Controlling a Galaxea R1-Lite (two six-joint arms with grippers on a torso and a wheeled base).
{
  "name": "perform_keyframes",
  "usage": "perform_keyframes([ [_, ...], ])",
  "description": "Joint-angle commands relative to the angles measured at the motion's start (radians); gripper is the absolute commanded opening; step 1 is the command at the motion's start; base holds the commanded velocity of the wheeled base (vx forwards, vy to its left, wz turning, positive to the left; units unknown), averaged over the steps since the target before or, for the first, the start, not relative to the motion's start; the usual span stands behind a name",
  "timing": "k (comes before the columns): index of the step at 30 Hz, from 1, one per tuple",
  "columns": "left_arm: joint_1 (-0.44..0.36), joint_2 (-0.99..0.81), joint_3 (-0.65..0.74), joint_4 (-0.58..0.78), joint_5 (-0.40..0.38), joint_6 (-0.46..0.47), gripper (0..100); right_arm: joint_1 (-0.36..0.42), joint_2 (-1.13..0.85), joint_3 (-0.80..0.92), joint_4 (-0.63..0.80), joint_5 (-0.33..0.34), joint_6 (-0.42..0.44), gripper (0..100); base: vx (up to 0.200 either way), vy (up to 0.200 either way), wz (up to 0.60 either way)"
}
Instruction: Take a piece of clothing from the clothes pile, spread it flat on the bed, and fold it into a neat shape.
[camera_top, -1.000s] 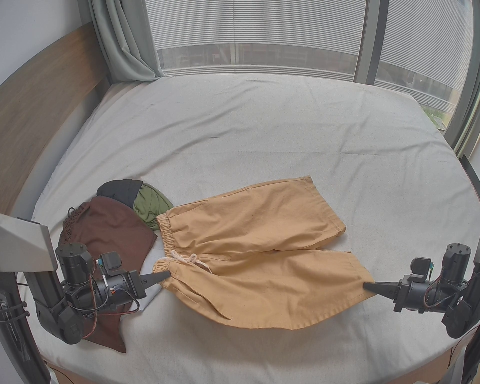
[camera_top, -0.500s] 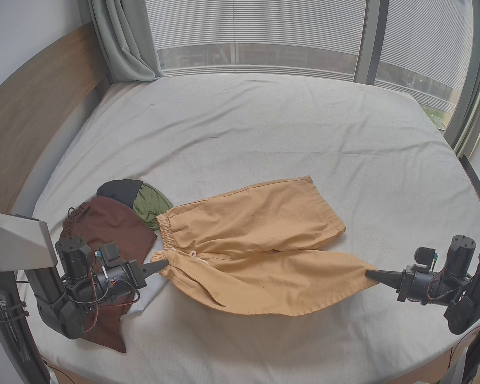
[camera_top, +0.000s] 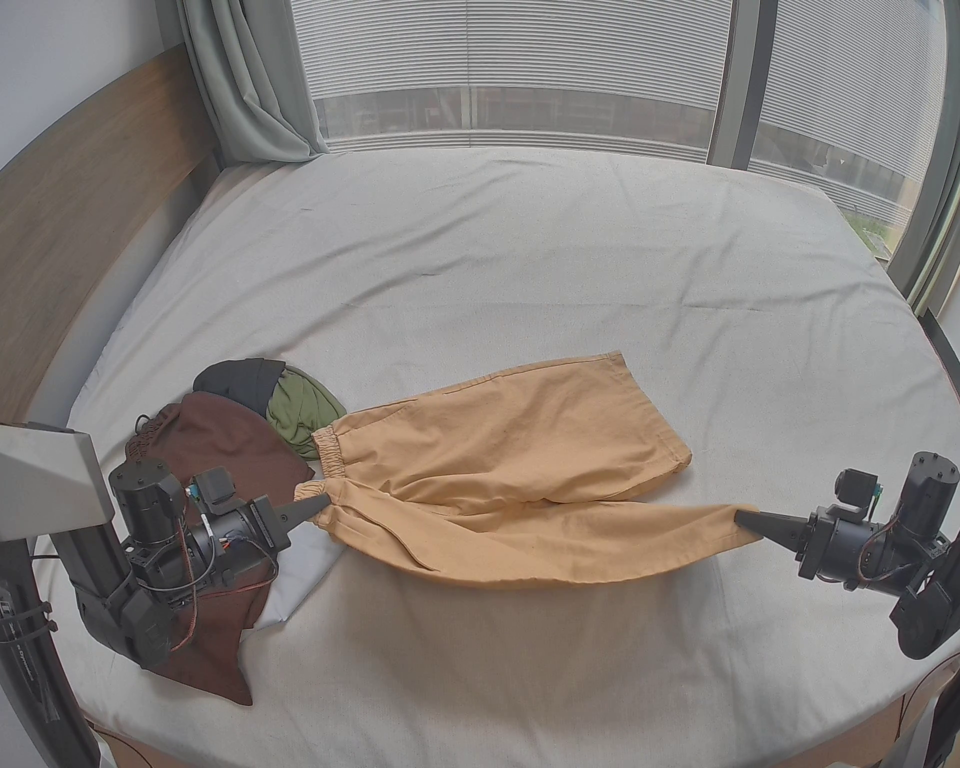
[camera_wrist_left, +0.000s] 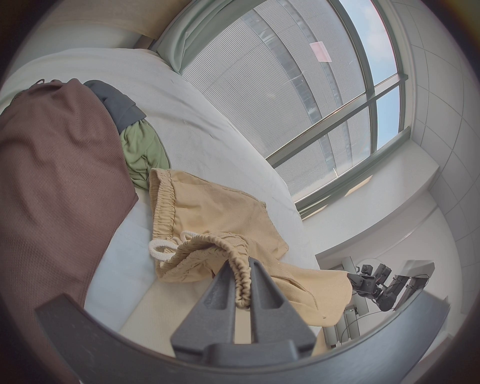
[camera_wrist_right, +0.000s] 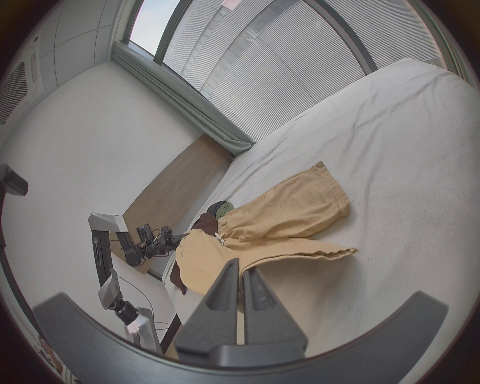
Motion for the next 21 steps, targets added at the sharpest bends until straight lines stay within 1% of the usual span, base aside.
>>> perform_keyframes([
  [1, 0.002, -0.002, -0.021, -0.001, 0.018, -0.005, 0, 0.015, -0.004, -0.032, 0.001, -0.016, 0.008, 0, 0.0, 0.0, 0.0],
  [4, 0.004, -0.011, -0.031, -0.001, 0.041, -0.009, 0, 0.038, -0.003, -0.047, 0.001, -0.037, 0.012, 0, 0.0, 0.0, 0.0],
  [8, 0.008, -0.02, -0.033, -0.001, 0.042, -0.011, 0, 0.058, 0.002, -0.075, 0.001, -0.069, 0.015, 0, 0.0, 0.0, 0.0],
  [12, 0.01, -0.019, -0.044, 0.001, 0.044, -0.011, 0, 0.083, 0.002, -0.119, 0.001, -0.117, 0.049, 0, 0.0, 0.0, 0.0],
  [15, 0.01, -0.016, -0.047, -0.001, 0.044, -0.009, 0, 0.084, 0.002, -0.133, 0.001, -0.118, 0.061, 0, 0.0, 0.0, 0.0],
  [16, 0.01, -0.016, -0.05, -0.001, 0.045, -0.011, 0, 0.081, 0.0, -0.167, 0.007, -0.118, 0.083, 0, 0.0, 0.0, 0.0],
  [21, 0.01, -0.016, -0.051, 0.001, 0.045, -0.011, 0, 0.071, 0.003, -0.2, 0.01, -0.118, 0.094, 0, 0.0, 0.0, 0.0],
])
